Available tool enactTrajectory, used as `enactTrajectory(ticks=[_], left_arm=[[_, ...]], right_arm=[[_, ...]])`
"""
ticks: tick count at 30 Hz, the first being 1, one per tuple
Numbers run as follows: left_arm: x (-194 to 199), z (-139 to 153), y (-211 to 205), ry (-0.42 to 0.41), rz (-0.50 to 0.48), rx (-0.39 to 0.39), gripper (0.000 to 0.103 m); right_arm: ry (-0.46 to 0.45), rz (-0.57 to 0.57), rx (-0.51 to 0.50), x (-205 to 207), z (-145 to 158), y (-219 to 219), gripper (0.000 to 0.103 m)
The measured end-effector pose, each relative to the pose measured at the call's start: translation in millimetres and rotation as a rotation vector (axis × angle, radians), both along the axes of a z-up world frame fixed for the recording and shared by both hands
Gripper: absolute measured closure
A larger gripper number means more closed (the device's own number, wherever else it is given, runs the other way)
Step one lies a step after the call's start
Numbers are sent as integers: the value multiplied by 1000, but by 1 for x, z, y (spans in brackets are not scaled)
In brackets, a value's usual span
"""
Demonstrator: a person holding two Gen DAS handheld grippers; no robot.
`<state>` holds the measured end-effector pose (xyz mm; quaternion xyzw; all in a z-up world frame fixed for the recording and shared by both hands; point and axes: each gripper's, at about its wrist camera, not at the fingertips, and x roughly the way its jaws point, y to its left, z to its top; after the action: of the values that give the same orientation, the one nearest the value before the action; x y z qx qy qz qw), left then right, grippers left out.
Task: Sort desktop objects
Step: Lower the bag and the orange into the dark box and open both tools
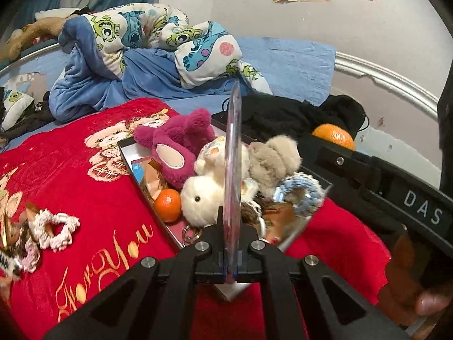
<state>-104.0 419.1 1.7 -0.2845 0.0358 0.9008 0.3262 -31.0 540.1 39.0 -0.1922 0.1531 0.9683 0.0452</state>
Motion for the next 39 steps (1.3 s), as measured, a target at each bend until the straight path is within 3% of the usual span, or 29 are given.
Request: enactTrajectory(ticks=[8,19,21,30,39], left_arm=[[-49,-18,7,-39,34,-16,101],[-94,-31,17,-18,46,-5,101],[-98,-33,19,-14,63,-19,101],[-83,-38,30,80,108,-114,101],[-81,-37,27,90,104,-99,101]], right_arm=[[-86,-5,21,-35,-20,3,66],[-199,-16,-39,-76,-53,22,65],[-217,-21,8,-83,-58,16,66],[-228,-16,23,-85,-59,6,66],[-224,1,70,-76,-59,-1,66]])
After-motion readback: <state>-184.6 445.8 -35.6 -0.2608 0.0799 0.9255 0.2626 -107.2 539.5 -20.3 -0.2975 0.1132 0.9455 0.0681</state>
